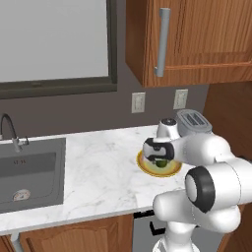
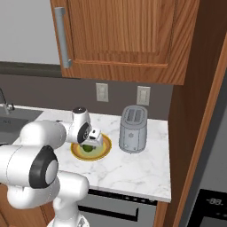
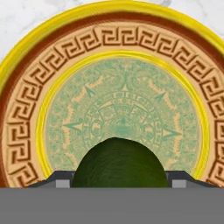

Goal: Pick lime from the fridge and place it on the plate on the counter.

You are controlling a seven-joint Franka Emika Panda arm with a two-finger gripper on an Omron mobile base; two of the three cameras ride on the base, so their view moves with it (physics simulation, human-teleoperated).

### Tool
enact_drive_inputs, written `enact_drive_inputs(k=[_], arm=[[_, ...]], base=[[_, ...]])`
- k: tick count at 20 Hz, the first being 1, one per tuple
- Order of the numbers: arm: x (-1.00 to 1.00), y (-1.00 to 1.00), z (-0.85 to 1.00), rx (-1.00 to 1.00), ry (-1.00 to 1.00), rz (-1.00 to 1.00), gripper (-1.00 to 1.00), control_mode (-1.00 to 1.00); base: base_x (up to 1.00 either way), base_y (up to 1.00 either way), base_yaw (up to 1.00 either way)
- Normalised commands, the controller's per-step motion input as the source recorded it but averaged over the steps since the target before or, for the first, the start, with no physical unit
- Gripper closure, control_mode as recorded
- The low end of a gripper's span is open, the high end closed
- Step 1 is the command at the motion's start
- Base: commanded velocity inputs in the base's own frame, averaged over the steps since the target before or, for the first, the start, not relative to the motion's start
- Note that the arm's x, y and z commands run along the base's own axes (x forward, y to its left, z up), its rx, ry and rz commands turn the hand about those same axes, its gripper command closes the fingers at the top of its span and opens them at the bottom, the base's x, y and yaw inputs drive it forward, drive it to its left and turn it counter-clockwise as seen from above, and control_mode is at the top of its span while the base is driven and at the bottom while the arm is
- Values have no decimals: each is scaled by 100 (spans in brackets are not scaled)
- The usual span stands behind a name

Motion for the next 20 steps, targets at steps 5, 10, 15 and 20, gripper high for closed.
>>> enact_drive_inputs(k=[5,10,15,20], arm=[[17,0,-19,0,0,0,100,-100],[2,0,-2,0,0,0,-100,-100],[0,0,0,0,0,0,-100,-100],[0,0,1,0,0,0,-100,-100]], base=[[0,0,0],[0,0,0],[0,0,0],[0,0,0]])
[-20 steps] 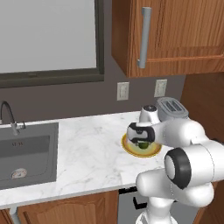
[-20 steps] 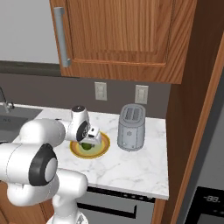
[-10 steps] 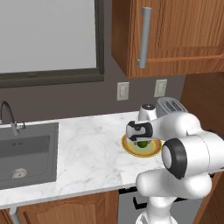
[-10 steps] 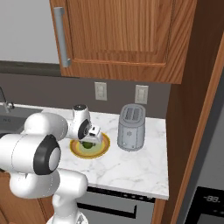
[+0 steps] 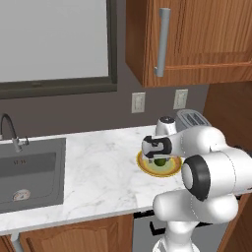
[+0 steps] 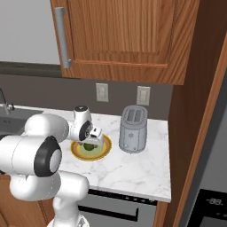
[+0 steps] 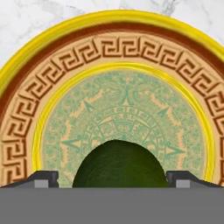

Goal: Pick lime from the fridge and place it on the plate on the counter.

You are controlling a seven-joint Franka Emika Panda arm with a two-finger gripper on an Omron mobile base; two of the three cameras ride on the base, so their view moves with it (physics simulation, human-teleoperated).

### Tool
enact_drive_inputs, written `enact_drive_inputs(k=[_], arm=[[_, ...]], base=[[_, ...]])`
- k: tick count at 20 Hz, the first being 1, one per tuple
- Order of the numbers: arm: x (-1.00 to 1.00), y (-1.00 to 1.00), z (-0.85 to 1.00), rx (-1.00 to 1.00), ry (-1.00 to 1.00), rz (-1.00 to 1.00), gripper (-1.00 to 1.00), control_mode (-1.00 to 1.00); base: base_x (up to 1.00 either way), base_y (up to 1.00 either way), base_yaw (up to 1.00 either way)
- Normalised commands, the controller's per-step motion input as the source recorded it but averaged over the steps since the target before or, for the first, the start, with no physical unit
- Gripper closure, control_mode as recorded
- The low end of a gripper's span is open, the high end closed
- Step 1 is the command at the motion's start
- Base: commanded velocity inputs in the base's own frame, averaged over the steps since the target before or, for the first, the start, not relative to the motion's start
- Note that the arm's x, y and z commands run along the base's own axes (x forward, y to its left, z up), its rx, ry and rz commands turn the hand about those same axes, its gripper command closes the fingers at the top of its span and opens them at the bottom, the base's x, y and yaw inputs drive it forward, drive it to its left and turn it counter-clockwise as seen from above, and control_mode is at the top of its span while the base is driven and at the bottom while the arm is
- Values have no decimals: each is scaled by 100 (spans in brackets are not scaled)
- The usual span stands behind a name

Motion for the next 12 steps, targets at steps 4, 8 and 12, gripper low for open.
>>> enact_drive_inputs(k=[4,8,12], arm=[[0,0,21,0,0,0,-100,-100],[0,0,48,0,0,0,-100,-100],[0,0,56,0,0,0,-100,-100]], base=[[0,0,0],[0,0,0],[0,0,0]])
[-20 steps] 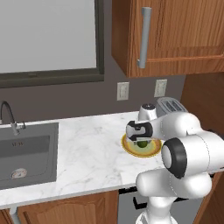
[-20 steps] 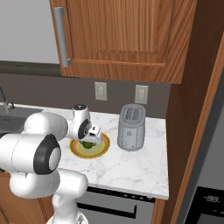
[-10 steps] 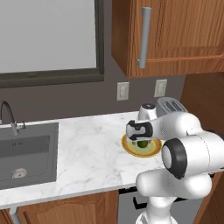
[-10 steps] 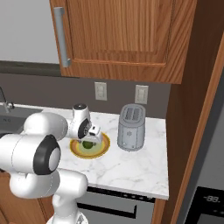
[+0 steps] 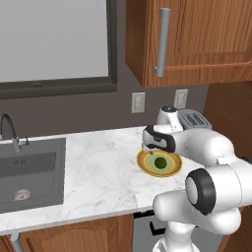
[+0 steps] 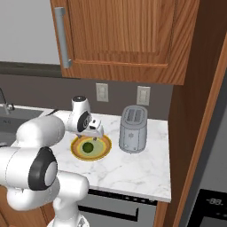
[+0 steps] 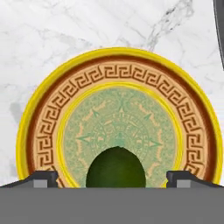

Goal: Pick lime from the fridge and place it on the plate on the counter.

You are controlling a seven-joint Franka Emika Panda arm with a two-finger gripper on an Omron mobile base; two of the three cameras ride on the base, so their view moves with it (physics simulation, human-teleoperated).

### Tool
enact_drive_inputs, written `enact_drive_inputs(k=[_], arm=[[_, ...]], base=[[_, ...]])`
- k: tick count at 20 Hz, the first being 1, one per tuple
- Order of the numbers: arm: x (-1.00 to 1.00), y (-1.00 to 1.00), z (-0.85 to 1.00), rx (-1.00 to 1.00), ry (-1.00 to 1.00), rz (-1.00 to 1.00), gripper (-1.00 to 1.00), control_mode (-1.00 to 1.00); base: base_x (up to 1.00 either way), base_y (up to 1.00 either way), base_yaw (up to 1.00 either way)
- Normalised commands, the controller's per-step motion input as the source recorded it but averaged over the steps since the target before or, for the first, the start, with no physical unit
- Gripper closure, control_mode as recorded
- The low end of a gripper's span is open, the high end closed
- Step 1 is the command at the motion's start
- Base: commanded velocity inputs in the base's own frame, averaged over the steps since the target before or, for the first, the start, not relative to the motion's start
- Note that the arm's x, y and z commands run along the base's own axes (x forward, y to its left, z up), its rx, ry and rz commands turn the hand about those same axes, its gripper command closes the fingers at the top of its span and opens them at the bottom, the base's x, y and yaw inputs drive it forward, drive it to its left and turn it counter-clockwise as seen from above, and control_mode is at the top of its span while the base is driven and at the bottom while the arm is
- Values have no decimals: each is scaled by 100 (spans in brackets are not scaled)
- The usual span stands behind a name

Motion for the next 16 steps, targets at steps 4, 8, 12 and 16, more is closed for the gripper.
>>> enact_drive_inputs(k=[4,8,12,16], arm=[[-16,0,59,0,0,0,-100,-100],[-52,0,62,0,0,0,-100,-100],[-64,0,52,0,0,0,-100,-100],[-69,0,44,0,0,0,-100,-100]], base=[[0,0,0],[0,0,0],[0,0,0],[0,0,0]])
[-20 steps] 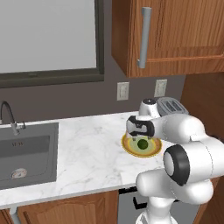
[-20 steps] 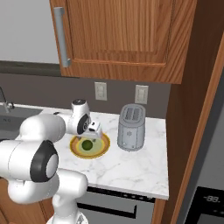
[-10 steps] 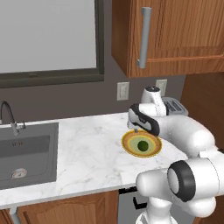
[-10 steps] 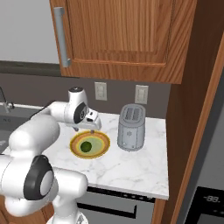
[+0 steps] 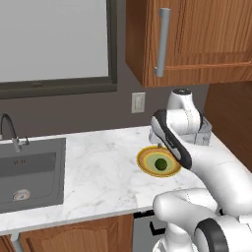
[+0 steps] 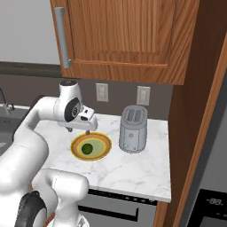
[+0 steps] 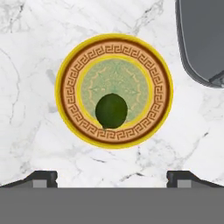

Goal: Pick lime from the fridge and place it on the plate on the counter.

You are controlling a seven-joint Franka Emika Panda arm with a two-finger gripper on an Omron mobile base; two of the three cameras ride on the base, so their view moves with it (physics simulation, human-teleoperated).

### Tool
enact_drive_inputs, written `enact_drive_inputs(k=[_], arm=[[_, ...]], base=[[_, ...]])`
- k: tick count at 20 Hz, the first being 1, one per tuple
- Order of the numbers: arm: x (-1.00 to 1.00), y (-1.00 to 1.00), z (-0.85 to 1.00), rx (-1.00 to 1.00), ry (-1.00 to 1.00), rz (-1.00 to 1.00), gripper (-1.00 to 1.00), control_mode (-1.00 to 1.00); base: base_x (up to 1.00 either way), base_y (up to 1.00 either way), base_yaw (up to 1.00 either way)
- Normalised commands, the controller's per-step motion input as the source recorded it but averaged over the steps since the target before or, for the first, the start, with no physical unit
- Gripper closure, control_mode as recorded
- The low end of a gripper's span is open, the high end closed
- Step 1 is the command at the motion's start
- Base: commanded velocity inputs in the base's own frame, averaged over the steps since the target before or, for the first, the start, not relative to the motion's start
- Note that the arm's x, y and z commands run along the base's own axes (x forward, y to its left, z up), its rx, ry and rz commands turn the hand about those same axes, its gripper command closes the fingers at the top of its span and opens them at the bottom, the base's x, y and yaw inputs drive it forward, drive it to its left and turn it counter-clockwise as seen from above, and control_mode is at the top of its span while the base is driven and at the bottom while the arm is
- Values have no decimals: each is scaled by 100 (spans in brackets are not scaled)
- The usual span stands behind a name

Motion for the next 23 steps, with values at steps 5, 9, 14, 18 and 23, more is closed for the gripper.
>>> enact_drive_inputs(k=[5,9,14,18,23], arm=[[-73,0,28,0,0,0,-100,-100],[-67,0,31,0,0,0,-100,-100],[-71,0,17,0,0,0,-100,-100],[-71,0,10,0,0,0,-100,-100],[-59,0,5,0,0,0,-100,-100]], base=[[0,0,0],[0,0,0],[0,0,0],[0,0,0],[0,0,0]])
